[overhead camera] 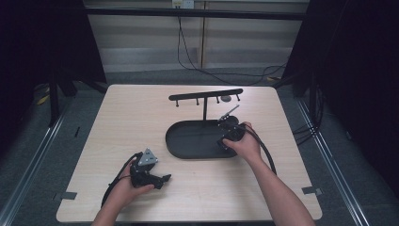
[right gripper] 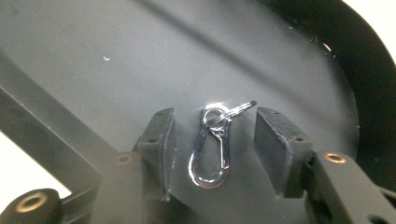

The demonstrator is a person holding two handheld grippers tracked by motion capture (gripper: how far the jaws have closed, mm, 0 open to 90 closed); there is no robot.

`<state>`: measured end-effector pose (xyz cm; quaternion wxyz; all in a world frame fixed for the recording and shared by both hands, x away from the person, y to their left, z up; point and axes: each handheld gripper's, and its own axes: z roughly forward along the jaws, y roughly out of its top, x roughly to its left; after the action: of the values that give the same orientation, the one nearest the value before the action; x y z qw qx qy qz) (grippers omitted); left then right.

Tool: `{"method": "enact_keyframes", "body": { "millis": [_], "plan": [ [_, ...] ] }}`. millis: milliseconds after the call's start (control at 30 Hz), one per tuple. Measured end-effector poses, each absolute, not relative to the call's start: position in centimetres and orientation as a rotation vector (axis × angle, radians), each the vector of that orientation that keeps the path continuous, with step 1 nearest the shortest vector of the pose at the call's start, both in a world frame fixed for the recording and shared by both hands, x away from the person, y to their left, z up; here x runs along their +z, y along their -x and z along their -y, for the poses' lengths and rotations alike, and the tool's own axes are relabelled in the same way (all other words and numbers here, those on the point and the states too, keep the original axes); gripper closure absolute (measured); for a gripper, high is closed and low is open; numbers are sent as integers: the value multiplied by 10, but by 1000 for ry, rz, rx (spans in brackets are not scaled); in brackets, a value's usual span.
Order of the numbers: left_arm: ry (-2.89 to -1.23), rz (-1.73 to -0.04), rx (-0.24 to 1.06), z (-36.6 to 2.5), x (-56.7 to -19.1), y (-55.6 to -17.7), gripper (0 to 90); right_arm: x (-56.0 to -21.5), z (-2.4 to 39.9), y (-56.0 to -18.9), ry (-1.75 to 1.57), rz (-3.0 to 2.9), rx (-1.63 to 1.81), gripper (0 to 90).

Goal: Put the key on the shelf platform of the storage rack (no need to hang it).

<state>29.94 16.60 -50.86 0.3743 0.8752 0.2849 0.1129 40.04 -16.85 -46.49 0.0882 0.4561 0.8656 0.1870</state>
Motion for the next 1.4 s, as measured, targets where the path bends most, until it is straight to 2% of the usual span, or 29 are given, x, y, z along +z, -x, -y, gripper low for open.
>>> {"method": "enact_keyframes", "body": {
  "millis": [200,600,1400],
  "plan": [
    [-2240,-730,292,-166,-509,-299,136,-463,172,-398,-1363,-2558,573,377],
    [-2242,-728,291,-166,-509,-299,136,-454,175,-392,-1358,-2553,625,330],
    [-2241,-729,290,-166,-509,-299,136,-436,182,-368,-1316,-2578,689,319]
  ]
}}
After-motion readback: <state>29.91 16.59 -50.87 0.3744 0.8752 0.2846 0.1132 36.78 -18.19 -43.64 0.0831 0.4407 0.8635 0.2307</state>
